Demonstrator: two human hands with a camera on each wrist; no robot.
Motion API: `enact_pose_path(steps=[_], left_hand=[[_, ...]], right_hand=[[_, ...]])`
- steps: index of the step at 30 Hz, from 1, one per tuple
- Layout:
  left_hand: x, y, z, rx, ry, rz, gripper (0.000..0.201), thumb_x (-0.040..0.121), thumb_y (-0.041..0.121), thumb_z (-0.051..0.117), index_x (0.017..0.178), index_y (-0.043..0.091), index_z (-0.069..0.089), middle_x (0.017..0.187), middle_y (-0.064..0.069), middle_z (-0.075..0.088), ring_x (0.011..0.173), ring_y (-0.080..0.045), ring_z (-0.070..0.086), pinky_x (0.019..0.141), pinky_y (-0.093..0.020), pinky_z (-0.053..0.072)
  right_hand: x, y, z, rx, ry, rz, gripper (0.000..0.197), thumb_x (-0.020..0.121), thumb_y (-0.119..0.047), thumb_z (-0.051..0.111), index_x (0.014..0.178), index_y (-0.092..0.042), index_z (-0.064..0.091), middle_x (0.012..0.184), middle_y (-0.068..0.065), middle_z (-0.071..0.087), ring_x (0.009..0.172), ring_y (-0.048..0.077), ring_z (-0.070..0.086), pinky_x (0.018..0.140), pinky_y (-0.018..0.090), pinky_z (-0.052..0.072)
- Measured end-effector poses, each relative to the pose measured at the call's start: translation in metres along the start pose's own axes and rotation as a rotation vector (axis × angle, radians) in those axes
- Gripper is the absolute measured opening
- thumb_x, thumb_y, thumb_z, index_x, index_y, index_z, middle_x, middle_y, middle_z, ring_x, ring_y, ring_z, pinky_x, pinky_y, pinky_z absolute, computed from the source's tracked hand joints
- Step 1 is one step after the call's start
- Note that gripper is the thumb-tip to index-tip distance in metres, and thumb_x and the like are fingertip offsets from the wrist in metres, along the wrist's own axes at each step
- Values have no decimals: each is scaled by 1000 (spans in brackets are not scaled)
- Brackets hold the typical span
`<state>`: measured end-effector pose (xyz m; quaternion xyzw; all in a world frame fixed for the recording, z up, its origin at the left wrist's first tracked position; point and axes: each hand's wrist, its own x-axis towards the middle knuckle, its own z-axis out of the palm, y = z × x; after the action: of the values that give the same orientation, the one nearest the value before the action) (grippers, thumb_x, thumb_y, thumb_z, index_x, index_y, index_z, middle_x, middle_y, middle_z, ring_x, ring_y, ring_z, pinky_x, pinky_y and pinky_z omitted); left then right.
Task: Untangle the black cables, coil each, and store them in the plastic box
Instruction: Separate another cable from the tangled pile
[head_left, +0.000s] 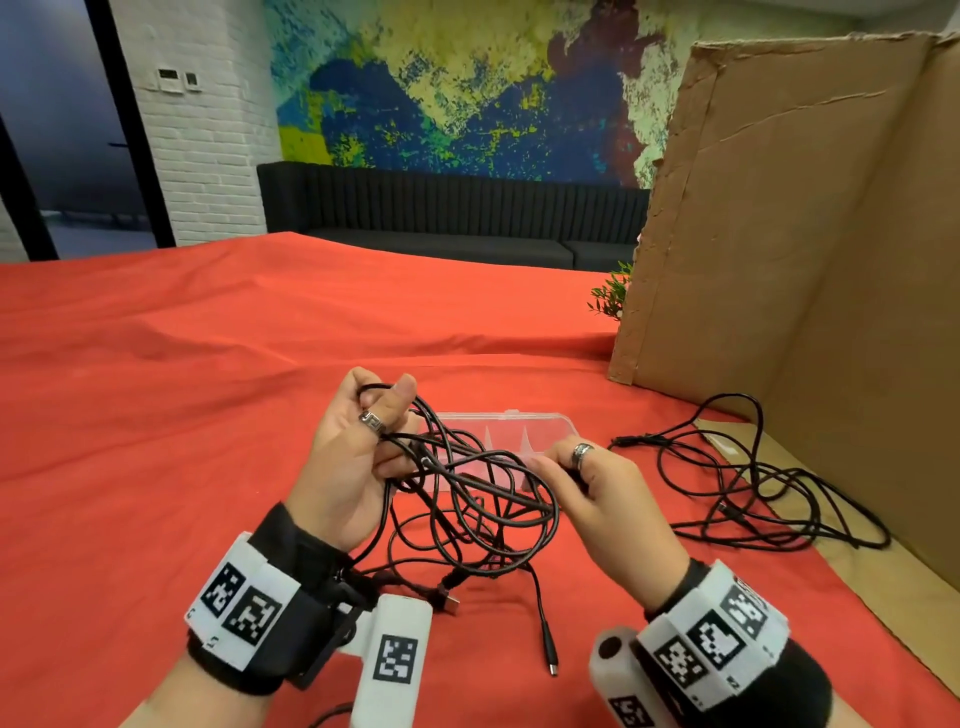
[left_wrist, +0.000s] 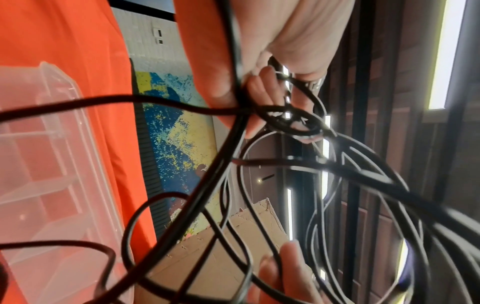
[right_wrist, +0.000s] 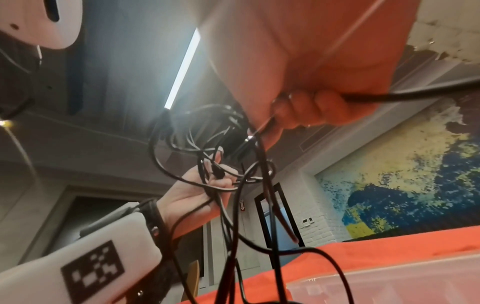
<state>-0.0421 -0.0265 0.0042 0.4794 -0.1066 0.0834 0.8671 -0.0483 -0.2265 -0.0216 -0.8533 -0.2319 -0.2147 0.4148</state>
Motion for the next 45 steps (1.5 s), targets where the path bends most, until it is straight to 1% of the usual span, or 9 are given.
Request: enact_pose_path(steps=[5, 9, 14, 18, 22, 27, 35, 41, 45], left_hand=[[-5, 3, 0, -43, -69, 31, 38, 66, 31, 70, 69, 23, 33, 53, 13, 25, 46, -5, 16, 40, -20, 9], [-3, 2, -3, -44, -78, 9, 48, 60, 36, 81, 70, 23, 36, 58, 10, 29, 50, -8, 14, 36, -14, 16], [-1, 0, -6, -53, -116, -35, 60, 50, 44, 86, 76, 22, 37, 75, 1, 45, 40, -1, 24, 34, -11, 26], [-3, 2, -3, -18, -184, -37, 61, 51, 46, 86, 80, 19, 39, 76, 3, 57, 40, -2, 24, 35, -11, 23], [-6, 3, 0, 23, -191, -53, 61, 51, 48, 85, 79, 19, 39, 78, 5, 62, 42, -3, 24, 37, -13, 21], [-6, -1, 2, 90, -200, -108, 56, 53, 48, 84, 74, 20, 40, 84, 2, 66, 41, -3, 26, 44, -24, 14], [-1, -3, 6, 125, 63, -117, 30, 72, 30, 64, 71, 20, 36, 64, 2, 45, 40, -1, 30, 38, -17, 15], [4, -4, 0, 150, 183, -111, 22, 82, 28, 58, 76, 18, 39, 52, 5, 59, 40, -3, 34, 36, -16, 20], [7, -4, 0, 142, 222, -104, 21, 86, 26, 56, 75, 16, 42, 49, 4, 58, 35, 0, 34, 35, -14, 20]], right_hand=[[6, -4, 3, 92, 30, -3, 18, 86, -34, 52, 68, -37, 56, 67, -14, 57, 69, -4, 55, 64, 8, 37], [8, 1, 2, 183, -27, 3, 19, 87, -31, 51, 78, -21, 66, 75, -7, 61, 75, 3, 57, 71, 15, 43], [11, 5, -6, 228, -143, 1, 15, 87, -28, 50, 87, -30, 65, 87, 0, 68, 89, -6, 56, 85, 2, 34], [16, 13, -2, 185, -230, 66, 18, 88, -31, 51, 95, -32, 67, 94, -15, 64, 114, 11, 53, 101, 21, 36], [27, 13, -2, 134, -173, 18, 20, 92, -22, 53, 90, -40, 63, 94, 10, 66, 98, 15, 53, 88, 13, 32], [37, 7, 1, 62, -152, -75, 17, 87, -37, 50, 87, -43, 65, 76, -6, 47, 76, 9, 46, 73, 31, 39], [33, 6, -1, -32, -191, -132, 26, 84, -53, 40, 102, -47, 59, 75, -13, 41, 82, 9, 46, 85, 44, 42], [18, 5, -13, 80, -26, -75, 19, 85, -47, 43, 90, -34, 56, 86, -15, 57, 86, 1, 54, 80, 14, 38], [2, 2, -24, 167, -14, -192, 18, 86, -38, 57, 77, -22, 57, 80, -9, 54, 76, 8, 53, 72, 20, 41]])
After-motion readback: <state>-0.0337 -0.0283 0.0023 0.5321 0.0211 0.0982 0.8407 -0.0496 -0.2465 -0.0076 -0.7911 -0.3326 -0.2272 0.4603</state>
